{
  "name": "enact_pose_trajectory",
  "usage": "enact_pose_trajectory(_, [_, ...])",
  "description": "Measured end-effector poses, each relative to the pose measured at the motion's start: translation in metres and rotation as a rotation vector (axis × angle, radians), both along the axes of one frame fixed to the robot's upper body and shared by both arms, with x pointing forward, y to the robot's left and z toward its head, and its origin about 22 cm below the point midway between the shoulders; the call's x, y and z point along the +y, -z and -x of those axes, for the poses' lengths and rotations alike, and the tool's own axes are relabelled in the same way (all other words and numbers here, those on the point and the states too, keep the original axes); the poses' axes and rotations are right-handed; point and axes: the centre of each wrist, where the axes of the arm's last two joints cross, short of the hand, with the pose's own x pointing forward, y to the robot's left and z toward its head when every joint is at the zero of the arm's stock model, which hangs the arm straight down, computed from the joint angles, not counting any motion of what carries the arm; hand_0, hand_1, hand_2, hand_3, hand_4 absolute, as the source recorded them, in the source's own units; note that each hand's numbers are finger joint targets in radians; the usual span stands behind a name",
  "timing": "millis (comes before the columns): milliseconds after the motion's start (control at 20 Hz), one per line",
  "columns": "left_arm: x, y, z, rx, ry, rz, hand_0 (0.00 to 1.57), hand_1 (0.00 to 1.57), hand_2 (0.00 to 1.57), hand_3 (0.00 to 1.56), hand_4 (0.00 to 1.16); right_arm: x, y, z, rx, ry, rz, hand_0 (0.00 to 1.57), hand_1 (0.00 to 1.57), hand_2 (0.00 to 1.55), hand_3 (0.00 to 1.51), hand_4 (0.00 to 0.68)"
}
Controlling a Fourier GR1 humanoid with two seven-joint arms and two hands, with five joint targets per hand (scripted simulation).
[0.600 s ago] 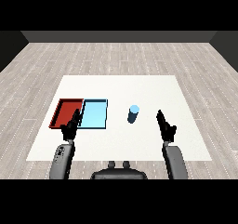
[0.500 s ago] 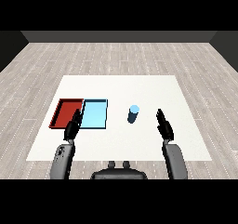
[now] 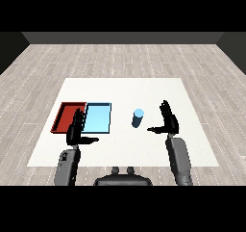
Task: Pick the blue can and put it in the blue box
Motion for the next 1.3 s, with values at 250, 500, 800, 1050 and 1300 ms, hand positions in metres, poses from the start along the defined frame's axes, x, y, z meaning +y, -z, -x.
enact_pose_trajectory(250, [0.003,0.011,-0.004,-0.096,0.008,0.036,0.00,0.00,0.00,0.00,0.00,-0.006,0.001,-0.010,-0.060,-0.027,-0.045,0.00,0.00,0.00,0.00,0.000])
enact_pose_trajectory(500, [-0.001,0.020,-0.003,-0.119,0.012,0.058,0.00,0.00,0.00,0.00,0.00,-0.008,0.015,-0.020,-0.066,-0.035,-0.053,0.00,0.00,0.00,0.00,0.000])
enact_pose_trajectory(800, [-0.001,0.019,-0.014,-0.116,0.007,0.070,0.00,0.00,0.00,0.00,0.00,-0.007,0.013,-0.024,-0.043,-0.033,-0.061,0.00,0.00,0.00,0.00,0.000])
enact_pose_trajectory(1050, [0.003,0.018,-0.006,-0.114,0.009,0.070,0.00,0.00,0.00,0.00,0.00,-0.012,0.022,-0.027,-0.004,-0.046,-0.091,0.00,0.00,0.00,0.00,0.000])
enact_pose_trajectory(1300, [0.003,0.017,-0.005,-0.117,0.014,0.079,0.00,0.00,0.00,0.00,0.00,-0.010,0.028,-0.034,0.035,-0.036,-0.116,0.00,0.00,0.00,0.00,0.000])
